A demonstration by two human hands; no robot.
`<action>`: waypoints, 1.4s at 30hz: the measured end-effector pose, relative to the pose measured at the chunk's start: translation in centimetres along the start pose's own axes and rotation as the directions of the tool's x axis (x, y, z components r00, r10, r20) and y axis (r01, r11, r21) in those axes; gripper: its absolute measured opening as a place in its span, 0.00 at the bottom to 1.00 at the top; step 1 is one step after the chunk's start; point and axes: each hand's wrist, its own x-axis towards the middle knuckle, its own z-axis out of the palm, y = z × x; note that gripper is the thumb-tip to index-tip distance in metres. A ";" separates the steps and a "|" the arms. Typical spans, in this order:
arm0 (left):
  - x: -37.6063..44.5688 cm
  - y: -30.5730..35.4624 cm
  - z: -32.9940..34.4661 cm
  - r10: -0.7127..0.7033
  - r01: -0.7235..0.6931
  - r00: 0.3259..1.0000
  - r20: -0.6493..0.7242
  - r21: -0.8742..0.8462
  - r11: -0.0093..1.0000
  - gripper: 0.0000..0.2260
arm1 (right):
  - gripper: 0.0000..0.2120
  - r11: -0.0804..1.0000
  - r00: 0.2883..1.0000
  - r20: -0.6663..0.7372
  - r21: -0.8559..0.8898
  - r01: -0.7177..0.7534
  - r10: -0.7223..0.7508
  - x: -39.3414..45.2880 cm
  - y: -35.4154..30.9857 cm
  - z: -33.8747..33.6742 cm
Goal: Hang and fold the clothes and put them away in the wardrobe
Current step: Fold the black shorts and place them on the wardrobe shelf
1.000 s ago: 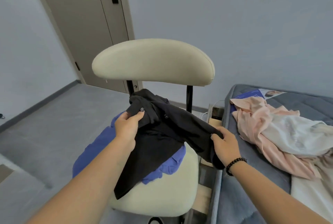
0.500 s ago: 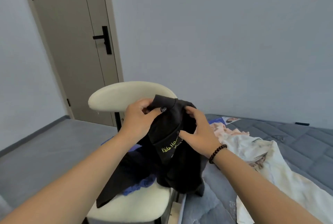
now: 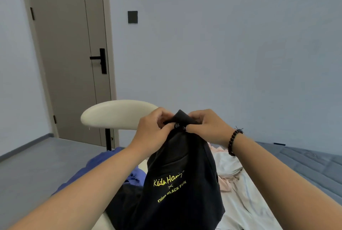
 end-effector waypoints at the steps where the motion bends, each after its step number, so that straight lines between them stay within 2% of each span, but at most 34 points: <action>1: -0.1 0.0 0.2 -0.012 0.011 1.000 -0.009 -0.024 1.000 0.09 | 0.09 1.000 1.000 0.007 -0.022 0.004 -0.004 -0.3 -0.2 -0.5; 3: -0.2 0.1 0.6 -0.035 0.037 0.999 0.026 -0.083 0.996 0.12 | 0.11 1.000 0.999 0.033 0.008 -0.010 0.010 -0.8 -0.5 -1.8; 5: 0.0 0.1 1.0 -0.052 0.069 0.988 0.146 -0.109 0.992 0.12 | 0.11 0.995 1.000 0.000 0.093 -0.021 0.021 -1.3 -0.7 -3.3; 8: 0.5 -0.5 1.8 -0.070 0.079 0.950 0.304 -0.017 0.997 0.14 | 0.11 0.969 0.978 -0.186 0.245 -0.044 0.092 -1.7 -0.7 -6.3; 11: 0.9 -1.4 2.8 -0.096 0.023 0.890 0.446 0.165 0.986 0.15 | 0.12 0.946 0.910 -0.375 0.320 -0.053 0.178 -2.1 -0.6 -9.9; 14: 0.6 -1.3 4.7 -0.129 -0.070 0.788 0.602 0.296 0.953 0.15 | 0.11 0.941 0.856 -0.468 0.332 -0.058 0.218 -3.3 0.0 -12.8; 16: -0.1 -1.7 6.1 -0.158 -0.164 0.681 0.715 0.359 0.919 0.16 | 0.06 0.943 0.826 -0.512 0.327 -0.066 0.236 -4.4 0.7 -14.3; 18: -1.0 -3.1 7.0 -0.240 -0.258 0.549 0.801 0.435 0.863 0.13 | 0.08 0.938 0.751 -0.602 0.338 -0.070 0.273 -5.6 1.6 -16.2; 21: -2.4 -4.9 7.5 -0.349 -0.213 0.408 0.843 0.460 0.862 0.08 | 0.10 0.937 0.621 -0.717 0.338 -0.088 0.317 -7.9 3.0 -19.0; 22: -2.5 -5.2 7.6 -0.368 -0.219 0.378 0.850 0.468 0.856 0.10 | 0.10 0.945 0.611 -0.726 0.299 -0.134 0.316 -8.7 3.5 -19.6; 23: -2.5 -5.4 7.7 -0.384 -0.248 0.344 0.857 0.477 0.843 0.13 | 0.11 0.952 0.630 -0.714 0.239 -0.189 0.304 -9.5 4.2 -19.9; 25: -2.3 -5.9 7.8 -0.419 -0.322 0.301 0.856 0.505 0.800 0.13 | 0.12 0.959 0.738 -0.619 0.104 -0.262 0.269 -10.9 6.3 -20.0; 27: -1.6 -6.3 7.7 -0.439 -0.383 0.314 0.842 0.536 0.752 0.07 | 0.12 0.955 0.858 -0.437 0.007 -0.297 0.270 -12.0 8.5 -19.6; 29: -0.1 -6.4 7.7 -0.474 -0.460 0.352 0.807 0.590 0.663 0.08 | 0.17 0.928 0.917 -0.227 -0.099 -0.358 0.329 -12.8 10.6 -19.3; 31: 1.8 -6.5 8.0 -0.519 -0.561 0.394 0.759 0.646 0.518 0.07 | 0.20 0.864 0.904 -0.047 -0.274 -0.422 0.426 -12.9 12.3 -18.7; 33: 3.5 -6.3 9.0 -0.556 -0.596 0.466 0.689 0.708 0.378 0.07 | 0.21 0.780 0.853 0.060 -0.443 -0.443 0.518 -12.2 14.0 -18.5; 34: 4.6 -6.1 9.5 -0.554 -0.575 0.527 0.645 0.750 0.326 0.08 | 0.20 0.738 0.845 0.050 -0.516 -0.434 0.532 -11.6 14.9 -18.6; 36: 7.5 -4.8 10.5 -0.474 -0.486 0.684 0.554 0.831 0.271 0.08 | 0.19 0.607 0.889 -0.142 -0.684 -0.405 0.434 -9.7 16.2 -19.9; 37: 9.4 -4.0 10.8 -0.411 -0.415 0.763 0.499 0.866 0.279 0.08 | 0.18 0.493 0.905 -0.289 -0.765 -0.414 0.312 -8.7 16.1 -21.1; 38: 11.3 -3.0 10.8 -0.340 -0.325 0.838 0.427 0.891 0.318 0.09 | 0.17 0.386 0.891 -0.432 -0.804 -0.452 0.142 -7.6 15.4 -22.4; 39: 13.3 -1.9 10.6 -0.274 -0.223 0.900 0.339 0.898 0.378 0.09 | 0.16 0.356 0.836 -0.547 -0.788 -0.502 -0.032 -6.4 14.3 -23.8; 40: 15.3 -0.9 10.3 -0.208 -0.121 0.949 0.239 0.880 0.459 0.10 | 0.16 0.404 0.754 -0.635 -0.742 -0.536 -0.166 -5.4 13.0 -25.2; 42: 19.1 1.9 9.3 -0.098 0.043 0.995 0.026 0.768 0.639 0.08 | 0.16 0.584 0.559 -0.777 -0.606 -0.540 -0.290 -3.6 10.0 -28.1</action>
